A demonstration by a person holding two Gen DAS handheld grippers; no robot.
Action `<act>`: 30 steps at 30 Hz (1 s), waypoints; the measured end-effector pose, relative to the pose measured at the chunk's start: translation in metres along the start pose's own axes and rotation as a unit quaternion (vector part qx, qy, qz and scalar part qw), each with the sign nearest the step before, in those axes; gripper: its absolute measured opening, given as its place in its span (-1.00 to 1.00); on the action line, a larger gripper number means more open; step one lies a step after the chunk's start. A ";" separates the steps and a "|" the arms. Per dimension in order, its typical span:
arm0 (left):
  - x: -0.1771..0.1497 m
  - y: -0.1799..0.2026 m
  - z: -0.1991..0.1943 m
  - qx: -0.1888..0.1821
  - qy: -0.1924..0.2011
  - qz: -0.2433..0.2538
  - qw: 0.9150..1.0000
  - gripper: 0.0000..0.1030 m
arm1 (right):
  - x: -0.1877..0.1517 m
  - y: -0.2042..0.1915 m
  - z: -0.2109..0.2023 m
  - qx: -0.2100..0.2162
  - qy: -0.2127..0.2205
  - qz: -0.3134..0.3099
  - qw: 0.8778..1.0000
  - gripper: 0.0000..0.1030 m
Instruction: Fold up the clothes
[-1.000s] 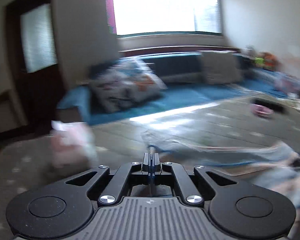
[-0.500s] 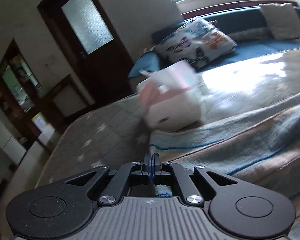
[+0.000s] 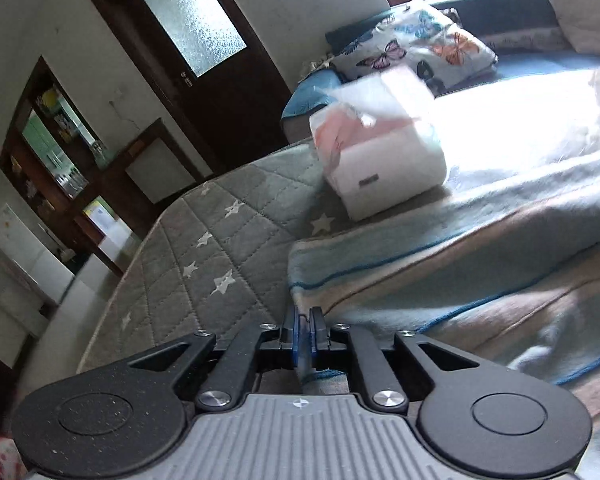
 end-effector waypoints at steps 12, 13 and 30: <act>0.026 0.045 -0.064 -0.132 0.039 -0.025 0.990 -0.51 | 0.084 -0.039 0.029 0.077 0.057 0.019 0.995 -0.52; 0.027 0.048 -0.066 -0.138 0.041 -0.025 0.989 -0.50 | 0.089 -0.045 0.041 0.085 0.052 0.021 0.995 -0.47; 0.047 0.070 -0.077 -0.260 0.036 -0.126 0.957 -0.38 | 0.074 -0.186 0.069 0.213 0.064 -0.130 0.966 -0.37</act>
Point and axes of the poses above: each gripper's, at about its wrist camera, not at the fingertips, and z roughly the way its jaws point, y to its right, x to its top, the point moved 8 cm from there along z, roughly the way its jaws point, and after that the axes turned 4 degrees about y, right-handed, at the moved point
